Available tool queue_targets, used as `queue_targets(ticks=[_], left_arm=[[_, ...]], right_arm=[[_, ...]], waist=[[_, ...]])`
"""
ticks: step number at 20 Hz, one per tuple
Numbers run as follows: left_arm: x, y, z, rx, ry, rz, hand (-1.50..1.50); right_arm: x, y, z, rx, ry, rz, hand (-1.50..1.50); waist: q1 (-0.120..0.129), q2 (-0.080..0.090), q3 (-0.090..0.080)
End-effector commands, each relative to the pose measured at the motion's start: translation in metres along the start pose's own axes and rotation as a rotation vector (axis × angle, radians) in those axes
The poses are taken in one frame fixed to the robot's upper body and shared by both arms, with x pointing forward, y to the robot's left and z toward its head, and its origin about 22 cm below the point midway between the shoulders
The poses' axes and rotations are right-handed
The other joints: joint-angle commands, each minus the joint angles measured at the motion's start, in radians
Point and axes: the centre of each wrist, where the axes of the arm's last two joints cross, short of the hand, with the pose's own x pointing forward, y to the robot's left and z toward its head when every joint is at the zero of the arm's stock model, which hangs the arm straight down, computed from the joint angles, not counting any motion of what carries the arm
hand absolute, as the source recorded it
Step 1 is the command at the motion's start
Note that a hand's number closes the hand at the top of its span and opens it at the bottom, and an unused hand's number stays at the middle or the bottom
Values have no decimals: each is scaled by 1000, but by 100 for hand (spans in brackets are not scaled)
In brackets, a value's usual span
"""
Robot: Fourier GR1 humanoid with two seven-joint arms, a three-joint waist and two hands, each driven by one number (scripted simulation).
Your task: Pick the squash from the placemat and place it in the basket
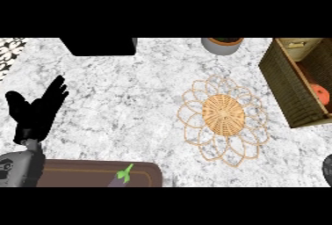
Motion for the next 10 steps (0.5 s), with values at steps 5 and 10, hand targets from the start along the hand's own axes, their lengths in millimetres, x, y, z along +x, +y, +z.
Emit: queue_targets(ticks=[5, 10], left_arm=[[-10, 22, 7, 49, 32, 8, 0], [-16, 14, 10, 41, 34, 10, 0]], right_arm=[[-15, -58, 41, 93, 161, -48, -150], [-40, -89, 39, 154, 154, -50, -150]], waist=[[-41, -18, -1], [-47, -24, -1]])
